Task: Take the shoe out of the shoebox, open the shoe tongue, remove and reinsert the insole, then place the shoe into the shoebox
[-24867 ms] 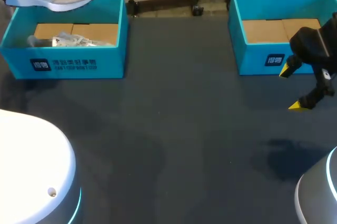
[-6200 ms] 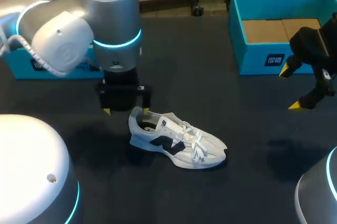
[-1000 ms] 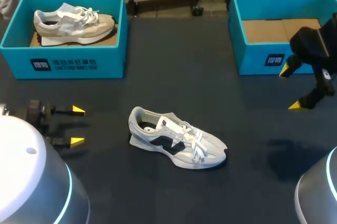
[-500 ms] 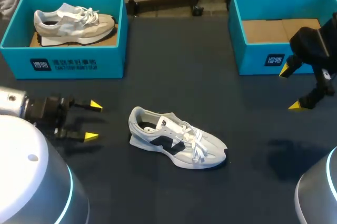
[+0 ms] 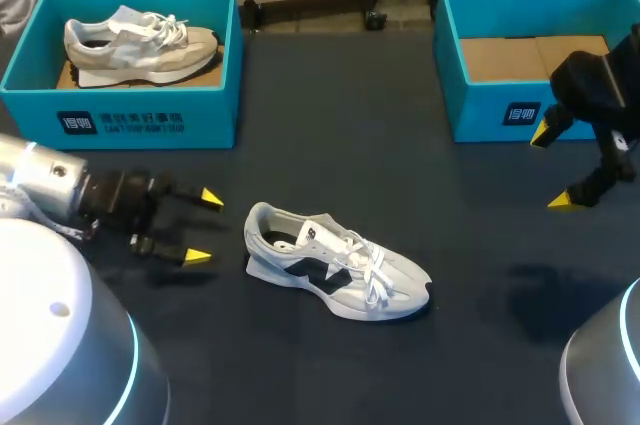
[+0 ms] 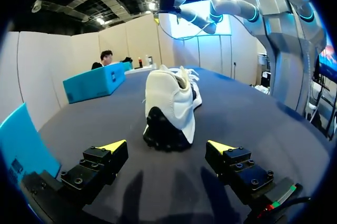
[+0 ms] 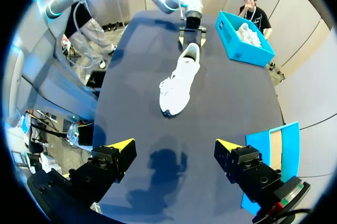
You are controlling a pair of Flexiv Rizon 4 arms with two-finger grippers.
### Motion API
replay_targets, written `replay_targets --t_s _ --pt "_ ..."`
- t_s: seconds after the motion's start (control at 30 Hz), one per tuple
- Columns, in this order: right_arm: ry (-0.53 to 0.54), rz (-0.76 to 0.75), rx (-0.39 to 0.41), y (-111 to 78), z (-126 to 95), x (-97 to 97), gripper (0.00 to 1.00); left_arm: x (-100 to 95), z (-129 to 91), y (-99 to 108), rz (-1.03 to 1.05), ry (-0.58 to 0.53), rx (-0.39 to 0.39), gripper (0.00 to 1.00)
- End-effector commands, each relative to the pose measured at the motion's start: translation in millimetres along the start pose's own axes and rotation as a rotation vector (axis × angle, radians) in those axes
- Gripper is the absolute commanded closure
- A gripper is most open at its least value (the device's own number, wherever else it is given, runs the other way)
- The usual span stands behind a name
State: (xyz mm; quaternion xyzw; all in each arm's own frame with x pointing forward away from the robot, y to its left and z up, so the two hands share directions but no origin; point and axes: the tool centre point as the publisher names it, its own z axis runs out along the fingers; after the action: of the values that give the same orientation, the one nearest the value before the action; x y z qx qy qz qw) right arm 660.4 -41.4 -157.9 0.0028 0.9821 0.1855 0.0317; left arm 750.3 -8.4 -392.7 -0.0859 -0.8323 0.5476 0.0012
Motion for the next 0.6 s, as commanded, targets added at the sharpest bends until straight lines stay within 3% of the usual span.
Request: replay_targets --t_s 0.03,0.6 --pt "0.005 0.000 0.003 1.2 0.8 -2.5 0.00 -9.7 10.6 -1.0 0.008 0.030 -0.008 0.00" --pt "0.005 0.000 0.003 1.2 0.8 -2.5 0.00 -22.0 36.9 -6.5 0.075 0.126 -0.041 0.00"
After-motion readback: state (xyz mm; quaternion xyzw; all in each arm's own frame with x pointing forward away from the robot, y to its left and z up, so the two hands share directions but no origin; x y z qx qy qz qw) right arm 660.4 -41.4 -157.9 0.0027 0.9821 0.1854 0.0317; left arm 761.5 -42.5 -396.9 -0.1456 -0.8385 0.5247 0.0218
